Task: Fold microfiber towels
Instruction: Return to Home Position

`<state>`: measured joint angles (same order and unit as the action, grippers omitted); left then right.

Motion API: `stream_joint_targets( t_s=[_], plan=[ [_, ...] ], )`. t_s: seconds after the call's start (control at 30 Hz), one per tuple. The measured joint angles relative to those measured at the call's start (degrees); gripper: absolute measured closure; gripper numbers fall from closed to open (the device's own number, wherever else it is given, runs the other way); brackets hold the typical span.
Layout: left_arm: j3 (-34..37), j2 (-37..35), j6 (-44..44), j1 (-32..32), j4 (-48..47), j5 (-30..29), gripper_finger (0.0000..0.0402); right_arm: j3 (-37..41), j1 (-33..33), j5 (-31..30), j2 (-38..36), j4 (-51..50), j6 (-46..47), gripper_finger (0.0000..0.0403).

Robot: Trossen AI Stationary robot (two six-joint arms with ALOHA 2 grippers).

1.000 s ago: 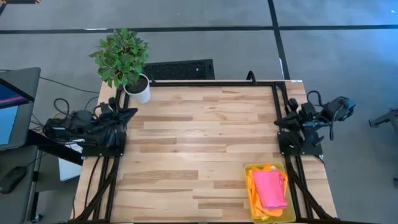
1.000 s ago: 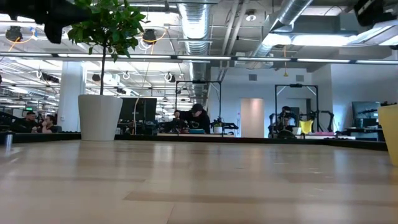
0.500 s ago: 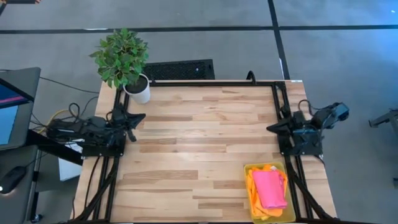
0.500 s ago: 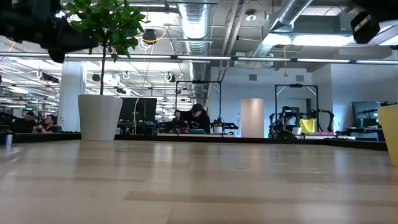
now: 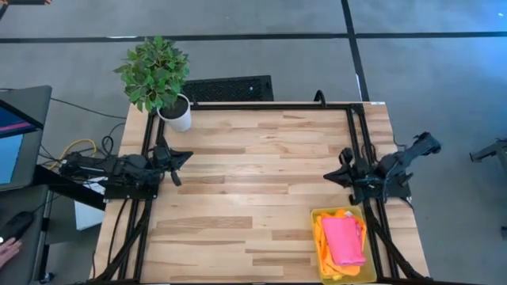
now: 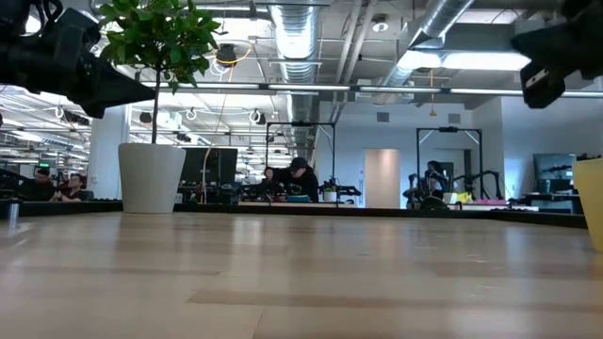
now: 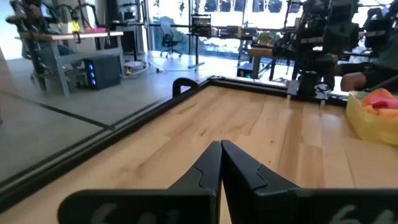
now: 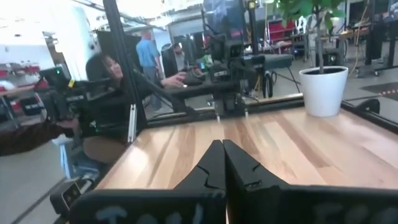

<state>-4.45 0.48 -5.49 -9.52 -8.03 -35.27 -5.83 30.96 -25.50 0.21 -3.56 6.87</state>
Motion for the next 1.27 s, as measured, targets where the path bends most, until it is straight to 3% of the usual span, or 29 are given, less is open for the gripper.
stream_joint_targets(
  t_s=[0.23,0.5,0.77,1.27],
  plan=[
    [0.0,-0.1,0.7,0.0,-0.4,0.0,0.0401,5.1,0.0,0.2,0.2,7.0,-2.3,0.0395],
    [-0.1,-0.1,0.4,0.0,-1.2,-0.1,0.0401,5.2,-1.0,-0.1,0.2,6.8,-8.6,0.0386],
    [-0.1,-0.1,0.2,0.0,-1.4,-0.1,0.0401,5.2,-1.5,-0.1,0.2,6.7,-8.4,0.0362],
    [-0.1,-0.1,0.3,0.0,-1.4,-0.1,0.0401,5.2,-1.5,-0.1,0.2,6.7,-8.4,0.036]
  ],
)
